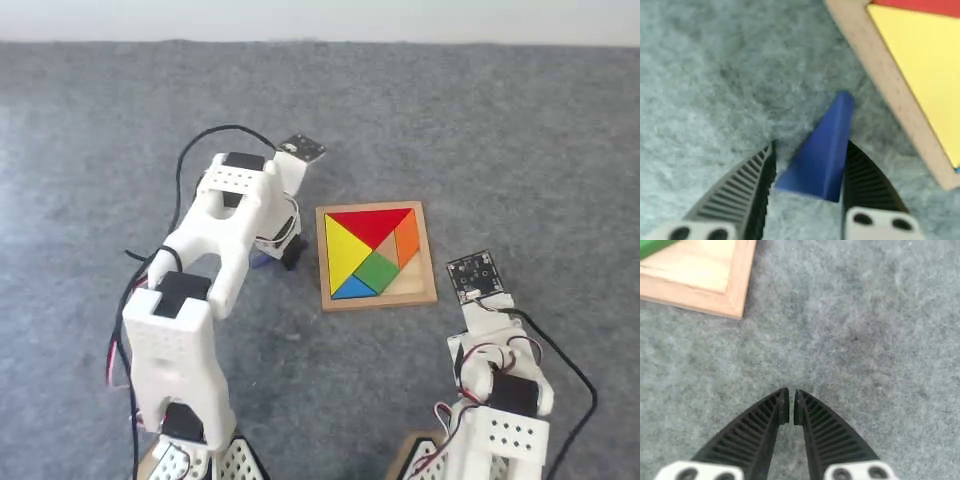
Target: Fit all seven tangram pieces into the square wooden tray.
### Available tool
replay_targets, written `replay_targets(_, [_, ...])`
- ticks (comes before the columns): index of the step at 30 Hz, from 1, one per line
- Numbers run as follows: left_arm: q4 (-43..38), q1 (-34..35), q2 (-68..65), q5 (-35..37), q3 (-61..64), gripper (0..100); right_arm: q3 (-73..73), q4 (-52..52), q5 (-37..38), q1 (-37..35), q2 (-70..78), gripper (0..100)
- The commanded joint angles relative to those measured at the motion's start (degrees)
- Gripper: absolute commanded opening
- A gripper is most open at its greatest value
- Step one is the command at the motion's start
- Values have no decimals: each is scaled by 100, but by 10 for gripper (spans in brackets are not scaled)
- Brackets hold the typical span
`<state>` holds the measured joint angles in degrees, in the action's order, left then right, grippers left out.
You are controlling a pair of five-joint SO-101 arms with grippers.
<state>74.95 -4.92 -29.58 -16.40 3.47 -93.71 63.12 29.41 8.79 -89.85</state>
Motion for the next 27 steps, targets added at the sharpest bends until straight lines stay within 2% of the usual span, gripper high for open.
replay_targets(1, [35,-35,-123,88,-66,182,185,-75,-53,-66,-57,37])
replay_targets(6, [35,-35,-123,290,-242,13,185,-75,-53,-66,-57,37])
replay_targets(10, [123,-35,88,325,-347,12,185,-75,-53,-57,-57,37])
replay_targets(14, [378,-70,862,378,-303,12,185,-75,-53,-66,-57,37])
replay_targets(17, [431,-211,1468,756,-189,12,193,-75,-53,-40,-57,37])
replay_targets(22, [-193,-1178,1881,1495,40,12,237,-66,-53,119,-57,37])
replay_targets(27, [-1029,-2400,1442,2198,233,12,299,-75,-229,330,-57,37])
